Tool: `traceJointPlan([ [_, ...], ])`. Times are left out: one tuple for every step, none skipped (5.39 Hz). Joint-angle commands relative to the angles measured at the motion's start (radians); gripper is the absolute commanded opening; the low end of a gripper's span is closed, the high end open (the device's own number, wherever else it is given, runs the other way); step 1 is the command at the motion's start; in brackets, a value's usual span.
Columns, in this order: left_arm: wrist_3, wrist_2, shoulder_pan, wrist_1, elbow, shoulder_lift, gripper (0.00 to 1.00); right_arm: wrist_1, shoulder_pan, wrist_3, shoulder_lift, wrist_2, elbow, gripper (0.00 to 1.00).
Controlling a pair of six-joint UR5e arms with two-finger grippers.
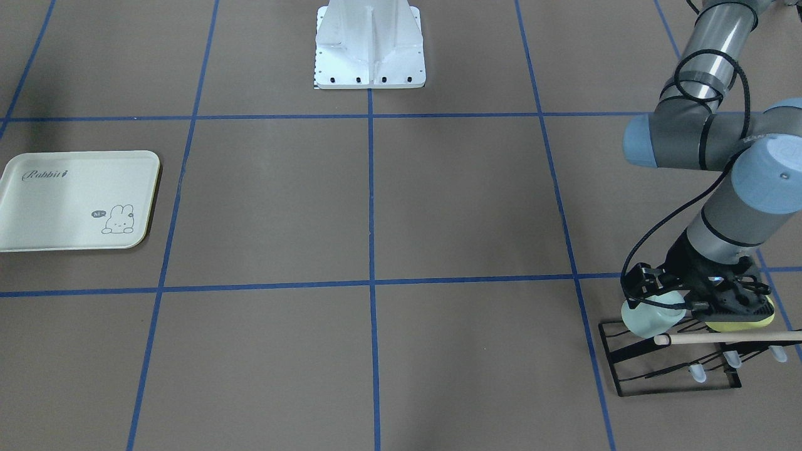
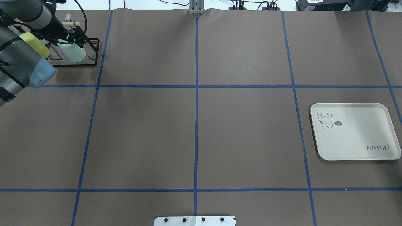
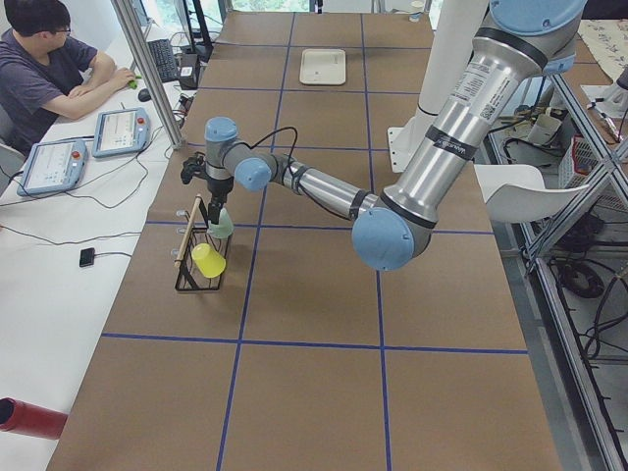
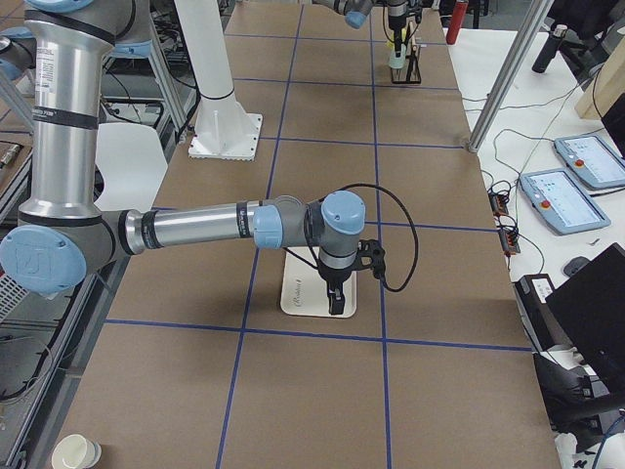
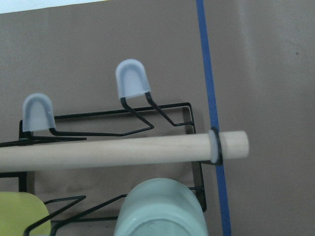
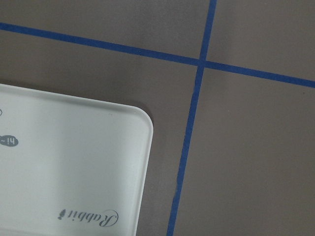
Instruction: Left arm grabs green cup and hands to right arm on tray
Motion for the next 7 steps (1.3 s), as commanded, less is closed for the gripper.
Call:
traceJointPlan([
  [0.009,0.001,0.001,0.0,0.0,0.006,0.86,0.0,0.0,-0.001,0.0,0.0,0.0,1.0],
  [0.009,0.002,0.001,0.0,0.0,0.009,0.86,0.0,0.0,0.0,0.0,0.0,0.0,1.0],
  [0.009,0.002,0.001,0.0,0.0,0.009,0.86,0.0,0.0,0.0,0.0,0.0,0.0,1.0],
  [0.009,0.002,0.001,0.0,0.0,0.009,0.84,0.0,0.0,0.0,0.0,0.0,0.0,1.0],
  [0.009,0.002,0.0,0.0,0.0,0.011,0.81,0.0,0.0,0.0,0.0,0.0,0.0,1.0],
  [0.009,0.002,0.0,0.001,-0.001,0.009,0.59,0.0,0.0,0.0,0.001,0.0,0.0,1.0],
  [0.009,0.001,-0.002,0.001,-0.003,0.007,0.33,0.0,0.0,0.0,0.0,0.002,0.0,1.0],
])
